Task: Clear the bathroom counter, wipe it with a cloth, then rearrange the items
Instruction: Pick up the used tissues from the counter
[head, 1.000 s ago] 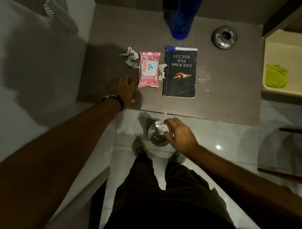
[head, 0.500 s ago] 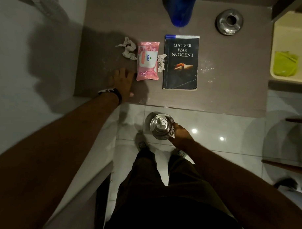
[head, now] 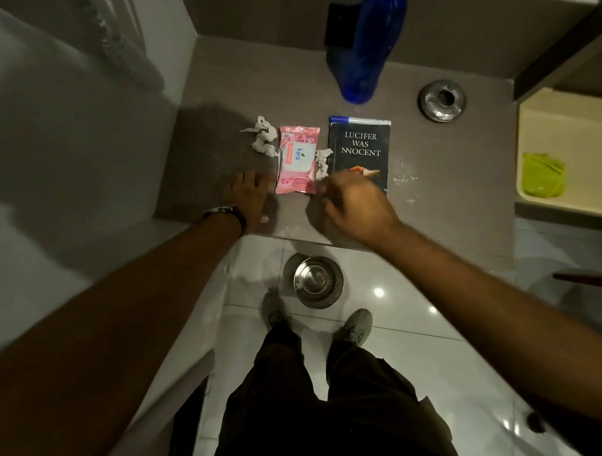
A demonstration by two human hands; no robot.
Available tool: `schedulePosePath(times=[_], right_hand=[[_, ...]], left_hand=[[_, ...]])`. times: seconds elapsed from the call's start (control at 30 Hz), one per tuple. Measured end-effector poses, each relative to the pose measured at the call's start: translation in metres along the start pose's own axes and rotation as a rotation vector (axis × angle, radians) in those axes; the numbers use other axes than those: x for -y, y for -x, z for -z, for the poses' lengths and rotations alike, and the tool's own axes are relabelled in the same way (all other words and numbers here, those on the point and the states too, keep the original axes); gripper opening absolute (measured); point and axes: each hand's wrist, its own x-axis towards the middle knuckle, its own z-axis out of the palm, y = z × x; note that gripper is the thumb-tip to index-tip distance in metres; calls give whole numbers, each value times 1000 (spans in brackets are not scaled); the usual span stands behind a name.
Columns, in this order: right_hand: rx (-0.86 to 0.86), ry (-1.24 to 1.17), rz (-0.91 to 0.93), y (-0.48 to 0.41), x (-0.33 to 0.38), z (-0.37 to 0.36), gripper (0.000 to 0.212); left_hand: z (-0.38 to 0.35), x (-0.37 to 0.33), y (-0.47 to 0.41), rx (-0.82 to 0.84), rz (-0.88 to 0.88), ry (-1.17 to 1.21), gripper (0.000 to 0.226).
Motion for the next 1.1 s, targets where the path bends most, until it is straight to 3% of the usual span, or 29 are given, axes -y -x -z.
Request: schedulePosePath(times=[0.07,0.17,0.27,0.53,0.73,0.9,1.0,1.1], right_hand=[[-20,75,-56,-39,-1,9,34],[79,180,-124,-78,-6,10,59],[178,313,-126,-94,-13,0,69],[105,373,-70,-95,-22,-23,42],[-91,157,-179,-72,-18,-19,29],[-237,-142,-172,15,-13,-20,24],[-186,-333,-323,87,-12,-48,22],[-40,-379,-473,134,-16,-86,20]], left_hand=[[-1,1,0,7,0,8,90],[-4,1,0,2,2,35,92],[-6,3,-1,-1,1,66,93],[-6,4,-4,14,9,115,92],[-6,1,-3,-5,20,89,93],[-8,3,-4,-34,7,37,95],[-8,3,-4,-44,8,21,94],[-7,3,-5,-25,-10,5,95]])
